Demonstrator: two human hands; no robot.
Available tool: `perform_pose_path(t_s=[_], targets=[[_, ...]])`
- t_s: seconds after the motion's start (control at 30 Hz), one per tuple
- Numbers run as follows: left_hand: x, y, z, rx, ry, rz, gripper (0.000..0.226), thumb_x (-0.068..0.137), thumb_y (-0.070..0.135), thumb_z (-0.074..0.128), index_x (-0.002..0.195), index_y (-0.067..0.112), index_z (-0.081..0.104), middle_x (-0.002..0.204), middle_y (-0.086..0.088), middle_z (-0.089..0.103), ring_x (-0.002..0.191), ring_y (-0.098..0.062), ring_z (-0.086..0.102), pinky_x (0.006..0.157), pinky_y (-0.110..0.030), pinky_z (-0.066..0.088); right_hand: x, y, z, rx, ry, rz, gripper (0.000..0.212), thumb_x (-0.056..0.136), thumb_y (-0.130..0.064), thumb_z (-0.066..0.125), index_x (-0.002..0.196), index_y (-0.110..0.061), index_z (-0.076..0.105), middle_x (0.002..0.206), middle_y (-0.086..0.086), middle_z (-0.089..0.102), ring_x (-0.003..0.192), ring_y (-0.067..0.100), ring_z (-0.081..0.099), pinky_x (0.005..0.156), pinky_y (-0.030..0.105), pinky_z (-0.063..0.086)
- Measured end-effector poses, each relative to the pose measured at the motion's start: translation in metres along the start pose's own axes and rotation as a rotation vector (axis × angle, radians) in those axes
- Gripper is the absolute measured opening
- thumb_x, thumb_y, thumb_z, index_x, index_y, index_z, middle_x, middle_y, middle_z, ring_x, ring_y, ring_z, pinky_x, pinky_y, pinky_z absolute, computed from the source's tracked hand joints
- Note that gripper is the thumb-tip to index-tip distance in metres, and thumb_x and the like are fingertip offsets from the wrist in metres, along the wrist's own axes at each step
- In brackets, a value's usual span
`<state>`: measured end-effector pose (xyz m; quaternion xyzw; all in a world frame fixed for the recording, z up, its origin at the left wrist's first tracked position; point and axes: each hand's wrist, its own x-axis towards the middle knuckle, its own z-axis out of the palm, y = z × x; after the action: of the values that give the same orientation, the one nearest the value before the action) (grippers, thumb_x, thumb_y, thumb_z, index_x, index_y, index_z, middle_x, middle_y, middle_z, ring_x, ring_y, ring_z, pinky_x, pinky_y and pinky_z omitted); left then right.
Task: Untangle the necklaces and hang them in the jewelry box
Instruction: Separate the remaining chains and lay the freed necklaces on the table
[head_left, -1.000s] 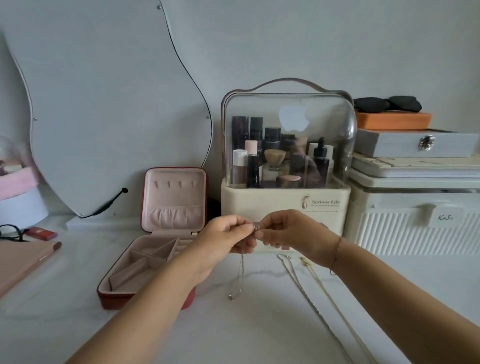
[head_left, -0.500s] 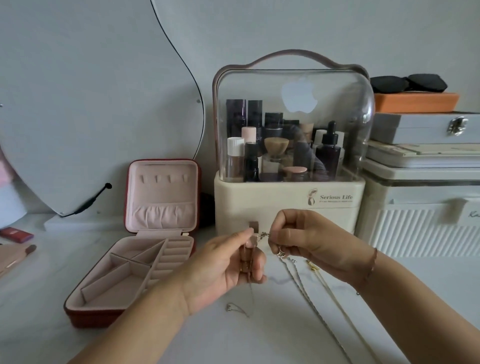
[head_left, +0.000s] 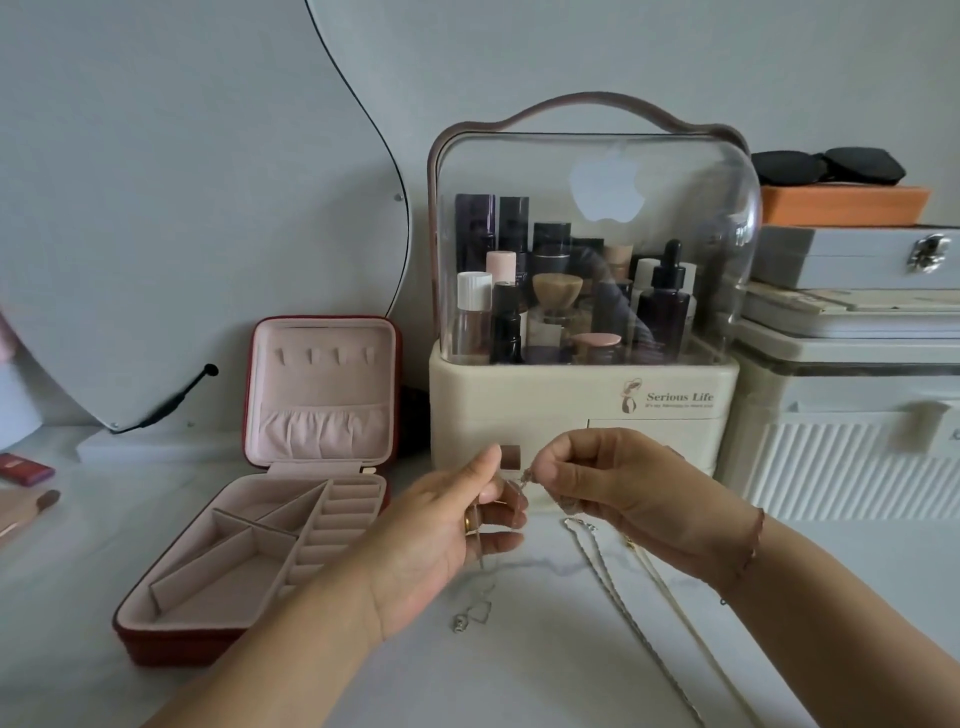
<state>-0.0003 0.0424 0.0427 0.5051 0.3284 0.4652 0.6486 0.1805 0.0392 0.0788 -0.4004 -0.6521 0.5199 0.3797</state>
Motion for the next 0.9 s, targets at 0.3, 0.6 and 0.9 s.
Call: perform_pose_path(t_s=[0.3,0.6,0.9], targets=[[-0.0032,0.0054,0.0017,0.045,0.067,-0.085,0.031,0.078,0.043,0.060,0.070,0.016,0.047,0.055,0.002,0.039,0.044,-0.006,0.024,0.042,-0.017,0.016,0.0010,0.0024,0.0008,0.246,0.020,-0.011,0.011,0.078,-0.011,0.065,0.080,-0.002,0.059,0.077,0.009,0.066,0.067,0.011,0.059,0.067,0.019,0.050],[-0.0058,0.0058,0.0034,0.101,0.043,-0.070,0.035,0.055,0.032,0.075,0.084,0.013,0.068,0.046,0.010,0.019,0.038,-0.005,0.014,0.035,-0.015,0.010,0.0009,0.0028,0.0045,0.212,0.062,-0.010,0.013,0.076,-0.016,0.064,0.078,-0.005,0.059,0.076,0.009,0.068,0.063,0.010,0.057,0.065,0.019,0.048],[-0.0044,0.0032,0.0025,0.103,0.028,-0.046,0.028,0.070,0.019,0.071,0.053,0.023,0.049,0.050,0.007,0.018,0.041,-0.006,0.014,0.039,-0.018,0.010,-0.0001,0.0035,0.0051,0.185,0.079,-0.001,0.007,0.085,-0.009,0.062,0.080,-0.004,0.059,0.074,0.008,0.066,0.062,0.011,0.055,0.065,0.019,0.047]])
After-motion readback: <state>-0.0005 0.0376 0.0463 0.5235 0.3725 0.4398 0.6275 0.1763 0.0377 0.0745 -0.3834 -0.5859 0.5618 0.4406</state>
